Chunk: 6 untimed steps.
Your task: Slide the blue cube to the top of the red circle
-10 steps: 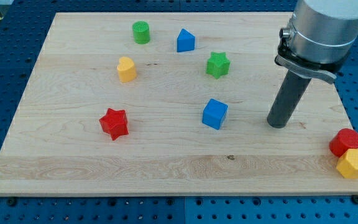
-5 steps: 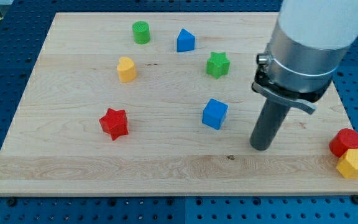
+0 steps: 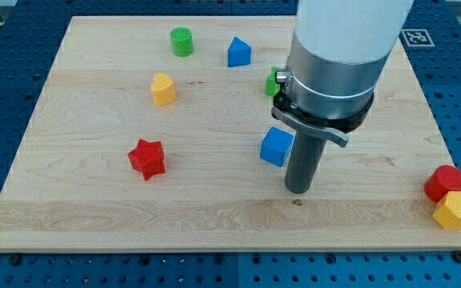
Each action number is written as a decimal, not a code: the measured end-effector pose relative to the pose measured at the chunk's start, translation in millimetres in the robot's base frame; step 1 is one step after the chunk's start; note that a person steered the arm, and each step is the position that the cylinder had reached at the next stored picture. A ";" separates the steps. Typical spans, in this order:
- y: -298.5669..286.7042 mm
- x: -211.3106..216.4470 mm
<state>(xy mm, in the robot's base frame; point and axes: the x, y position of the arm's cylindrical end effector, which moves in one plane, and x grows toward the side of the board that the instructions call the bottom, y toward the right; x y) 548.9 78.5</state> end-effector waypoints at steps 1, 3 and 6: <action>-4.7 0.0; -10.2 -13.1; -50.2 -37.1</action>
<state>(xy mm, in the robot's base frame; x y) 511.8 28.4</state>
